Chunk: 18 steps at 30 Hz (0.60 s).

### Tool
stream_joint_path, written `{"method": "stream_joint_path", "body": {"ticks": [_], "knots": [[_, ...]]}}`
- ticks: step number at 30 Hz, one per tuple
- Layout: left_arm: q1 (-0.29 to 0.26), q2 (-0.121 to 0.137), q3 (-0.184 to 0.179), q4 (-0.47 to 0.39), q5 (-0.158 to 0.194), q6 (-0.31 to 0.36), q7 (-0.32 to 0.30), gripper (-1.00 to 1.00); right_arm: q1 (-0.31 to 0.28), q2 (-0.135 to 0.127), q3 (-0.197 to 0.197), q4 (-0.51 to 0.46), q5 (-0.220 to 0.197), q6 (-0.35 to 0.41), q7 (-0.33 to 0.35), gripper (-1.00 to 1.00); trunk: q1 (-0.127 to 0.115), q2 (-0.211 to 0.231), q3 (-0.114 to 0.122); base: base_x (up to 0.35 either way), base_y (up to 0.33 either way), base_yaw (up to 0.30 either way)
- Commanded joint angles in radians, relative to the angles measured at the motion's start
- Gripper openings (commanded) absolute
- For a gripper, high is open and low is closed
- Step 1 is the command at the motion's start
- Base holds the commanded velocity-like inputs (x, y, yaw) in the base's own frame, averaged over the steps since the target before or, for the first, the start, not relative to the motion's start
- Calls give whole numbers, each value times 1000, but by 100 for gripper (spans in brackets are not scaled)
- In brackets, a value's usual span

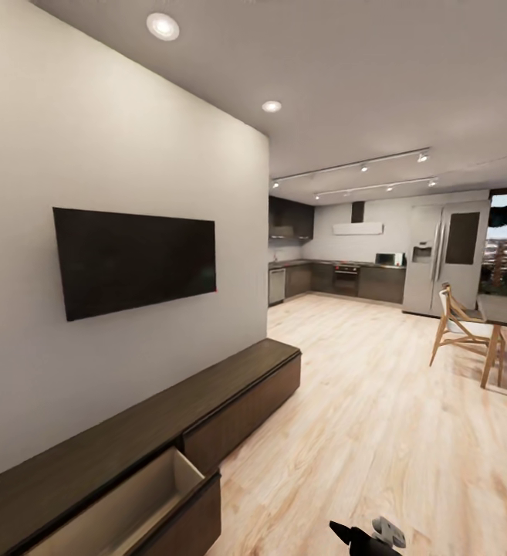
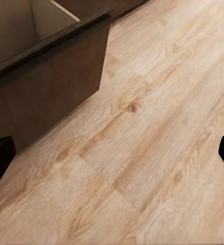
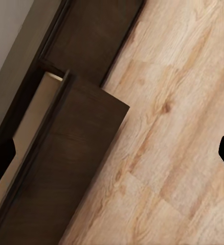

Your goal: Place each of the two pumpkins and all three candles from the living room inside a cabinet in the living room (use any cabinet), then make sure every cabinet is closed, and position the cauldron so it is next to a table in the living room.

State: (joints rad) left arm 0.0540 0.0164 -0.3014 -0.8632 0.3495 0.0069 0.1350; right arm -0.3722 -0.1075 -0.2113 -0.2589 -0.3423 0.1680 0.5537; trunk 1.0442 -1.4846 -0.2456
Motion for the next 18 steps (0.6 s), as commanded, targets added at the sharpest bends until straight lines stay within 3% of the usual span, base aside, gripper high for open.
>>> {"method": "stream_joint_path", "body": {"ticks": [1,18], "knots": [[0,2,-5,-5,11,1,9,100,-1,0,-3,0,-9,10,3,100,-4,7,3,0,0,-175],[0,1,-5,1,9,1,9,100,-1,0,-3,-1,-9,10,3,100,-69,126,79,0,0,-173]]}}
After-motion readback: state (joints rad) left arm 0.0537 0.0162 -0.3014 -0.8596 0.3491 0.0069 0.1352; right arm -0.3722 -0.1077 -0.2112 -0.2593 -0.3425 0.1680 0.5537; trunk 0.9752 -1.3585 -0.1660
